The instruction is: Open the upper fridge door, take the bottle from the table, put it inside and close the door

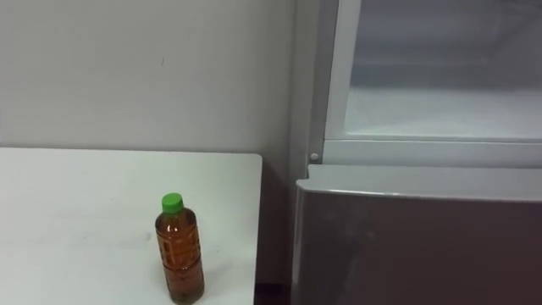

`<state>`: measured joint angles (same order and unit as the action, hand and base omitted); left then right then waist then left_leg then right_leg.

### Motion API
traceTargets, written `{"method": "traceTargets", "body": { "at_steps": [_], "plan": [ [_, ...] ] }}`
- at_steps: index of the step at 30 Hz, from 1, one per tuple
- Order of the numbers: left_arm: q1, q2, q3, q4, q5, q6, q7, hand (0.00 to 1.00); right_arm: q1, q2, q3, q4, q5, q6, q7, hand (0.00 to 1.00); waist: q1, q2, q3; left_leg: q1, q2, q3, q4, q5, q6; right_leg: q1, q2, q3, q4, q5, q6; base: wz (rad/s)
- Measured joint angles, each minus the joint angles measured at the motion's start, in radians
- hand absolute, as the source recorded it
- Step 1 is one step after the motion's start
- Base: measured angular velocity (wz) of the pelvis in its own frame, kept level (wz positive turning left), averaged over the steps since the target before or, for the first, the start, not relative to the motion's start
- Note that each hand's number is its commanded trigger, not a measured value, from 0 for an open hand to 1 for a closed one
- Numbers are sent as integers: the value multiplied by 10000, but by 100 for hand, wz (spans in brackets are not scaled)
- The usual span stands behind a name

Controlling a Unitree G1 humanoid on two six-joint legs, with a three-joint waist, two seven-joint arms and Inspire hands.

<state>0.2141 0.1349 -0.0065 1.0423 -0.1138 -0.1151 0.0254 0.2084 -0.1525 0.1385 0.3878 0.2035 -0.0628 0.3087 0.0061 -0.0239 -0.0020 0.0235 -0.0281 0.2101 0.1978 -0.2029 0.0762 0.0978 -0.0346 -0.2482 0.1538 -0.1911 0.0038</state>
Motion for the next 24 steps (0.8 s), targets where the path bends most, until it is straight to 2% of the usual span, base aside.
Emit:
{"method": "traceTargets", "body": {
  "at_steps": [4,10,14,19,24],
  "plan": [
    [-170,2,-1,311,88,-1,49,0,-76,22,20,-1109,396,-20,295,0,13,24,9,55,1,-76,-39,-11,-8,88,11,15,19,5,0,5],
    [-266,-21,-5,389,193,5,49,0,-73,64,81,-2636,284,88,441,0,65,134,72,28,7,-46,-81,-3,-3,19,-2,25,182,18,-6,-4],
    [-274,-5,-8,398,173,7,76,0,-113,82,310,-3504,259,98,460,0,208,91,59,40,12,-7,-67,-5,-1,-37,-4,31,182,20,-5,-2],
    [-266,73,2,417,75,12,130,0,-225,40,473,-4256,273,264,341,0,643,-59,-25,53,28,85,-66,-4,3,-83,2,140,239,25,-10,-5],
    [-274,129,-19,488,65,39,168,0,-847,38,520,-4423,320,307,61,0,820,-71,-26,63,27,74,-57,6,17,15,9,139,186,65,-6,0]
  ]
}}
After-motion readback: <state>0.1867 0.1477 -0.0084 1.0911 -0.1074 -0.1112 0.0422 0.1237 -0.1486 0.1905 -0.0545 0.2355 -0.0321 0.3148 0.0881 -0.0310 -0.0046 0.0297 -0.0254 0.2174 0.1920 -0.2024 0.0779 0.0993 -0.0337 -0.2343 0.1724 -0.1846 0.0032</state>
